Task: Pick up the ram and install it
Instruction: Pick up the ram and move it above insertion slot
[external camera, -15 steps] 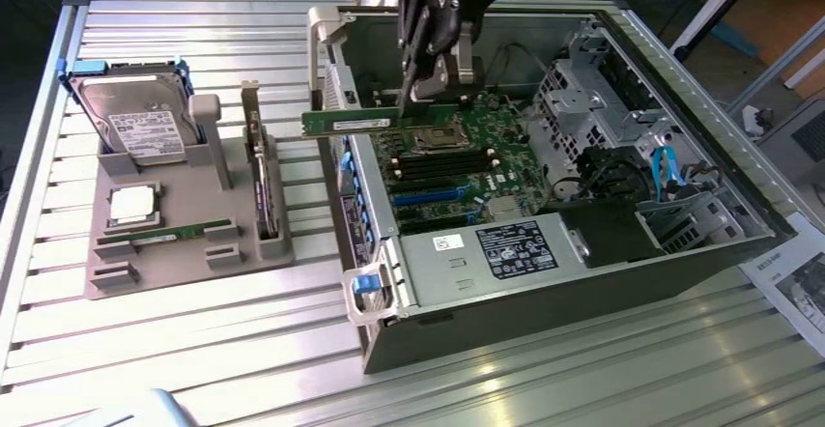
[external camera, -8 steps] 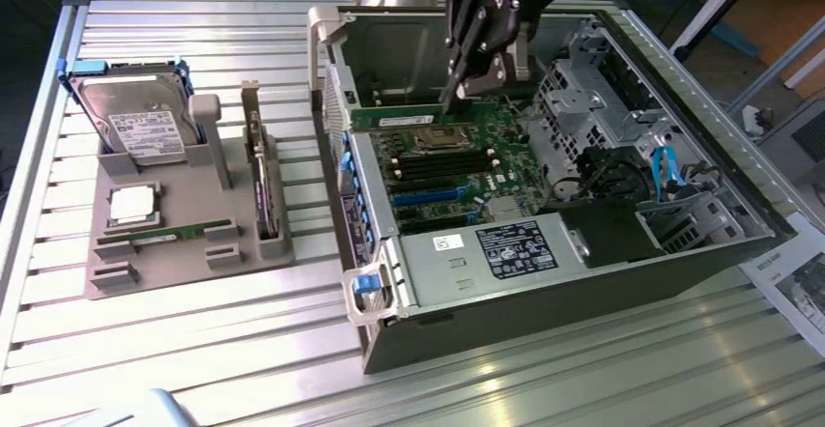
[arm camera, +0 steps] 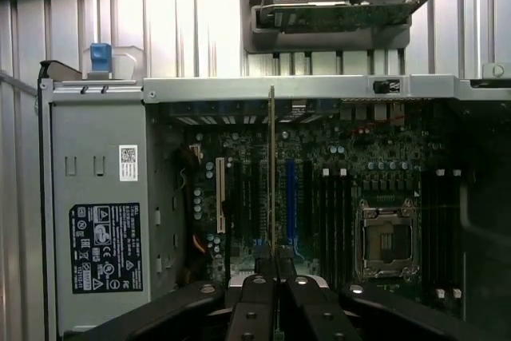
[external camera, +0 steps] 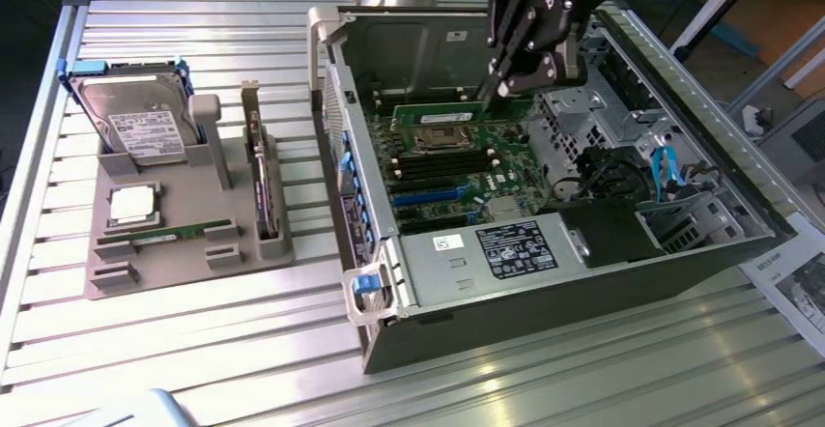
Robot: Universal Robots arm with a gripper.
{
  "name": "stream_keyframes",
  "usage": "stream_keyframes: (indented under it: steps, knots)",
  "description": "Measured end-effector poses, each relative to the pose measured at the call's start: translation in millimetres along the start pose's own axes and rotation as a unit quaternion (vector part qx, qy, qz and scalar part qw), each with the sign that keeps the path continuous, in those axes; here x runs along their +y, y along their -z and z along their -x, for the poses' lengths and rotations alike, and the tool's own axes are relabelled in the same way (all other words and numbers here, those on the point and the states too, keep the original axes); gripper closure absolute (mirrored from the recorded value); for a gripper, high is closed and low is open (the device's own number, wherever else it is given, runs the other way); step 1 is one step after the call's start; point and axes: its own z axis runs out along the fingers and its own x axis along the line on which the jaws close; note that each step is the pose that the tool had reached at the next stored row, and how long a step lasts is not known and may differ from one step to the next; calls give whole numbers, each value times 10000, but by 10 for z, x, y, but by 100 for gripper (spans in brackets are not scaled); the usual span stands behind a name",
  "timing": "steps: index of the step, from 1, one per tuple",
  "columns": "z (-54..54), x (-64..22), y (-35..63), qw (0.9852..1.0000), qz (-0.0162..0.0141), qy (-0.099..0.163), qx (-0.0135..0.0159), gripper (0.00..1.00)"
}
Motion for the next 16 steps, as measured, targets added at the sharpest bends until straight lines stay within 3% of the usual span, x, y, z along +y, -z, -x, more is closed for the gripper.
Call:
stream_keyframes:
  steps: [4, 5, 10, 16]
  knots:
    - [3, -147, 5, 10000, 1, 0, 0, 88]
    - [5, -218, 7, 10000, 1, 0, 0, 88]
    - [8, -373, 12, 10000, 1, 0, 1, 88]
    - [9, -405, 13, 10000, 1, 0, 0, 88]
